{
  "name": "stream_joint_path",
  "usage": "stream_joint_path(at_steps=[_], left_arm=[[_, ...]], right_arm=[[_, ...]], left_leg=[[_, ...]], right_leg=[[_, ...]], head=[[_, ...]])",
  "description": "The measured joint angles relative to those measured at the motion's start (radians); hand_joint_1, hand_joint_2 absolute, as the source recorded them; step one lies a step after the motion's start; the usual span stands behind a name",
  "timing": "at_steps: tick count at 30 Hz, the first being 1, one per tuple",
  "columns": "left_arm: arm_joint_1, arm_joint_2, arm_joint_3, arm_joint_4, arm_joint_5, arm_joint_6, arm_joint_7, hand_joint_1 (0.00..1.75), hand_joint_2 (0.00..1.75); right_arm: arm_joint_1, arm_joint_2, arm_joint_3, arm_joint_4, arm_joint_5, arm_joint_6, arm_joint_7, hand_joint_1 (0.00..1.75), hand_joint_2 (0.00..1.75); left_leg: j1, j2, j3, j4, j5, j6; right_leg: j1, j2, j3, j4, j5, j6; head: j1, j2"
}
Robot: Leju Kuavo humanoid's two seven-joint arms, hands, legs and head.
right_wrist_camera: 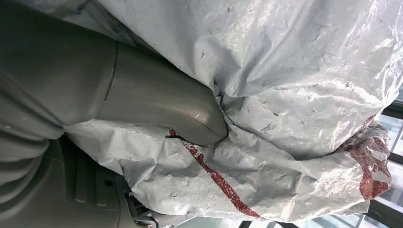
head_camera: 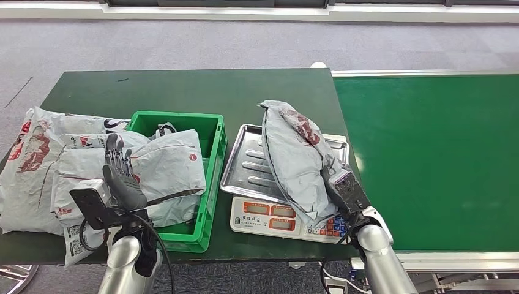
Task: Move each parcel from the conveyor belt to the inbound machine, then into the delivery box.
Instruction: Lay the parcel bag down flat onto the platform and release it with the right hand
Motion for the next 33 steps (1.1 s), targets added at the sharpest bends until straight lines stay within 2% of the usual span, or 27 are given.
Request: stream_joint_path(at_steps=[2, 3, 4, 14, 18, 25, 33], left_arm=[[-0.002, 0.000, -0.002, 0.004, 0.000, 0.000, 0.000, 0.00, 0.00], [-0.004, 0.000, -0.002, 0.006, 0.001, -0.002, 0.000, 0.00, 0.00], [-0.006, 0.000, -0.003, 0.007, 0.002, -0.003, 0.000, 0.00, 0.00], [-0.011, 0.000, -0.005, 0.009, 0.007, -0.009, 0.000, 0.00, 0.00], [-0.004, 0.001, -0.005, 0.007, 0.007, -0.012, 0.003, 0.00, 0.00], [0.009, 0.000, -0.005, -0.010, 0.006, -0.024, 0.012, 0.00, 0.00], [0.015, -0.002, -0.005, -0.023, 0.006, -0.024, 0.021, 0.00, 0.00]], right_arm=[[0.001, 0.000, 0.003, 0.000, 0.000, 0.001, -0.002, 0.48, 1.75], [0.002, 0.000, 0.006, 0.000, 0.001, 0.002, -0.003, 0.20, 1.75], [0.002, 0.000, 0.011, 0.000, 0.004, 0.004, -0.004, 0.00, 1.75], [0.007, 0.000, 0.046, -0.001, 0.071, -0.074, 0.043, 0.00, 1.75], [0.027, -0.003, 0.046, -0.021, 0.083, -0.088, 0.058, 0.00, 0.00], [0.098, -0.005, 0.046, -0.124, 0.091, -0.090, 0.064, 0.00, 0.00], [0.127, -0.005, 0.046, -0.183, 0.092, -0.085, 0.067, 0.00, 0.00]], left_leg=[[0.000, 0.000, 0.000, 0.000, 0.000, 0.000], [0.000, 0.000, 0.000, 0.000, 0.000, 0.000], [0.000, 0.000, 0.000, 0.000, 0.000, 0.000], [0.000, 0.000, 0.000, 0.000, 0.000, 0.000], [0.000, 0.000, 0.000, 0.000, 0.000, 0.000], [0.000, 0.000, 0.000, 0.000, 0.000, 0.000], [0.000, 0.000, 0.000, 0.000, 0.000, 0.000]], right_leg=[[0.000, 0.000, 0.000, 0.000, 0.000, 0.000], [0.000, 0.000, 0.000, 0.000, 0.000, 0.000], [0.000, 0.000, 0.000, 0.000, 0.000, 0.000], [0.000, 0.000, 0.000, 0.000, 0.000, 0.000], [0.000, 0.000, 0.000, 0.000, 0.000, 0.000], [0.000, 0.000, 0.000, 0.000, 0.000, 0.000], [0.000, 0.000, 0.000, 0.000, 0.000, 0.000]], head=[[0.000, 0.000], [0.000, 0.000], [0.000, 0.000], [0.000, 0.000], [0.000, 0.000], [0.000, 0.000], [0.000, 0.000]])
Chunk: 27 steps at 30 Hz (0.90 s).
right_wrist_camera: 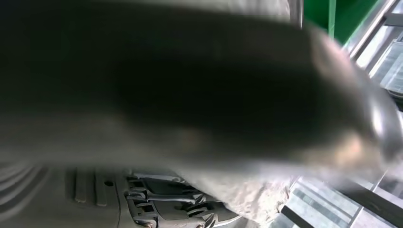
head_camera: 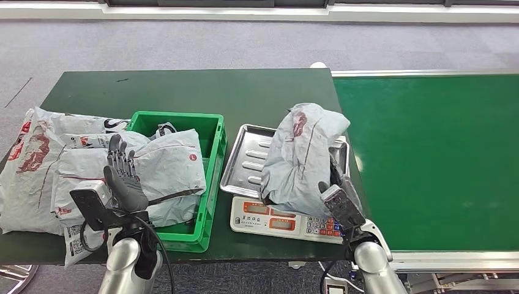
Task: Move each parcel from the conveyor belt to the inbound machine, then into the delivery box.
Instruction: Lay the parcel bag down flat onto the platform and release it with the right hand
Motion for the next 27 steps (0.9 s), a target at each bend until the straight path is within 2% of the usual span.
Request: stream_joint_path(at_steps=[15, 19, 22, 24, 27], left_arm=[[0.010, -0.010, 0.000, -0.015, -0.008, 0.069, 0.001, 0.00, 0.00], [0.022, -0.013, 0.000, -0.024, -0.025, 0.136, -0.035, 0.00, 0.00], [0.024, -0.013, -0.003, -0.027, -0.114, 0.213, -0.053, 0.00, 0.00], [0.019, -0.011, -0.015, -0.027, -0.205, 0.238, -0.033, 0.00, 0.00], [0.006, -0.005, -0.050, -0.026, -0.303, 0.178, 0.023, 0.00, 0.00]], right_arm=[[0.012, 0.000, 0.000, -0.039, -0.035, 0.024, -0.015, 0.00, 0.00], [0.032, 0.000, 0.000, -0.094, -0.093, 0.050, -0.065, 0.00, 1.75], [0.059, 0.002, 0.000, -0.170, -0.139, 0.066, -0.124, 0.00, 1.75], [0.084, 0.006, 0.000, -0.237, -0.161, 0.077, -0.152, 0.00, 1.75], [0.116, 0.012, 0.000, -0.321, -0.190, 0.104, -0.157, 0.00, 1.75]], left_leg=[[0.000, 0.000, 0.000, 0.000, 0.000, 0.000], [0.000, 0.000, 0.000, 0.000, 0.000, 0.000], [0.000, 0.000, 0.000, 0.000, 0.000, 0.000], [0.000, 0.000, 0.000, 0.000, 0.000, 0.000], [0.000, 0.000, 0.000, 0.000, 0.000, 0.000]], right_leg=[[0.000, 0.000, 0.000, 0.000, 0.000, 0.000], [0.000, 0.000, 0.000, 0.000, 0.000, 0.000], [0.000, 0.000, 0.000, 0.000, 0.000, 0.000], [0.000, -0.001, 0.000, 0.000, 0.000, 0.000], [0.000, 0.000, -0.001, 0.000, 0.000, 0.000]], head=[[0.000, 0.000], [0.000, 0.000], [0.000, 0.000], [0.000, 0.000], [0.000, 0.000]])
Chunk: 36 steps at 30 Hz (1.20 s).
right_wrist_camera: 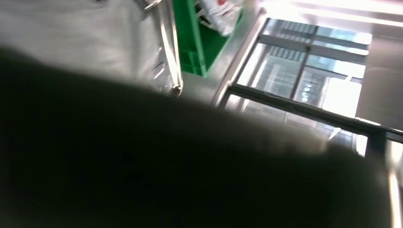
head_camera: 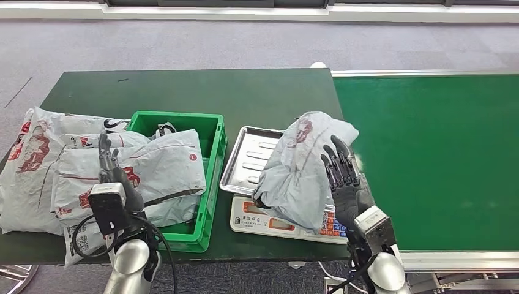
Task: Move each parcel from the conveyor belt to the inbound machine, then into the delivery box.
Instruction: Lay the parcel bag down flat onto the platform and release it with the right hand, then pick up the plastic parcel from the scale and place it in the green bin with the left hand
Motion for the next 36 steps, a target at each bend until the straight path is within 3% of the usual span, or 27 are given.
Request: stream_joint_path(at_steps=[4, 8, 16, 22, 28, 36], left_arm=[[-0.028, 0.013, -0.084, 0.001, -0.258, -0.126, 0.096, 0.00, 1.75], [-0.055, 0.022, -0.152, 0.005, -0.321, -0.142, 0.118, 0.00, 1.75], [-0.073, 0.042, -0.194, 0.016, -0.297, -0.147, 0.109, 0.00, 1.75], [-0.136, 0.054, -0.254, 0.059, -0.367, -0.220, 0.140, 0.00, 1.75], [-0.276, 0.060, -0.374, 0.228, -0.454, -0.391, 0.164, 0.00, 1.75], [-0.410, 0.018, -0.518, 0.455, -0.449, -0.494, 0.141, 0.00, 1.75]], right_arm=[[0.058, 0.003, -0.011, -0.096, -0.065, 0.100, -0.040, 0.00, 1.75], [0.109, 0.006, -0.021, -0.175, -0.081, 0.141, -0.048, 0.00, 1.75], [0.144, 0.006, -0.027, -0.256, -0.109, 0.153, -0.047, 0.00, 1.75], [0.147, -0.001, -0.030, -0.288, -0.149, 0.172, -0.080, 0.00, 1.75], [0.115, -0.018, -0.030, -0.282, -0.173, 0.202, -0.111, 0.00, 1.75], [0.067, -0.025, -0.030, -0.259, -0.180, 0.226, -0.112, 0.00, 1.75]], left_leg=[[0.000, -0.001, 0.000, 0.000, 0.000, 0.000], [0.000, 0.002, 0.000, 0.000, 0.000, 0.000], [0.000, 0.002, 0.001, 0.000, 0.000, 0.000], [0.000, 0.001, 0.001, 0.000, 0.000, 0.000], [-0.001, 0.001, 0.001, 0.001, 0.001, 0.001], [0.000, 0.001, 0.001, 0.001, 0.001, 0.001]], right_leg=[[0.000, -0.001, 0.001, 0.000, 0.000, 0.000], [0.000, 0.001, 0.000, 0.000, 0.000, 0.000], [0.000, 0.001, 0.000, 0.000, 0.000, 0.000], [0.000, 0.001, 0.001, 0.000, 0.000, 0.000], [-0.001, 0.001, 0.001, 0.000, 0.002, 0.001], [0.000, 0.001, 0.001, 0.000, 0.003, 0.001]], head=[[0.000, 0.000], [0.000, 0.000], [0.000, 0.000], [0.000, 0.000], [0.000, 0.000], [0.000, 0.000]])
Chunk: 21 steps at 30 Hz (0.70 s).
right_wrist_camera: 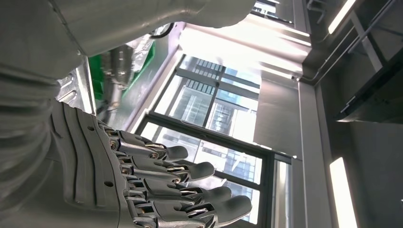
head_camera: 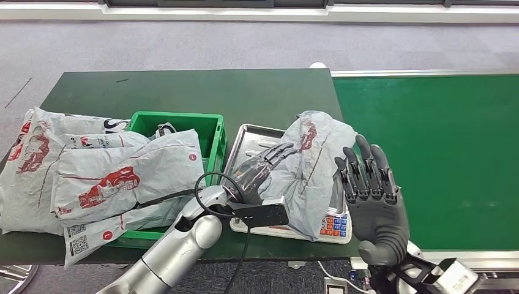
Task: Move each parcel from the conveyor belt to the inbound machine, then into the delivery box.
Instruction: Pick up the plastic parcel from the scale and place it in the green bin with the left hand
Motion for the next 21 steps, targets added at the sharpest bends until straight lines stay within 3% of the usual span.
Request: stream_joint_path(at_steps=[6, 21], left_arm=[[-0.053, -0.035, -0.056, 0.089, 0.083, -0.095, -0.030, 0.00, 1.75], [-0.102, -0.061, -0.092, 0.181, 0.105, -0.126, -0.038, 0.00, 1.75]], right_arm=[[-0.040, 0.000, 0.000, 0.024, 0.000, 0.005, 0.006, 0.00, 1.75], [-0.049, 0.000, 0.000, 0.045, -0.001, 0.002, 0.004, 0.00, 1.75]], left_leg=[[0.000, 0.000, 0.000, 0.000, 0.000, 0.000], [0.000, 0.000, 0.000, 0.000, 0.000, 0.000]], right_leg=[[0.000, 0.000, 0.000, 0.000, 0.000, 0.000], [0.000, 0.000, 0.000, 0.000, 0.000, 0.000]], head=[[0.000, 0.000], [0.000, 0.000]])
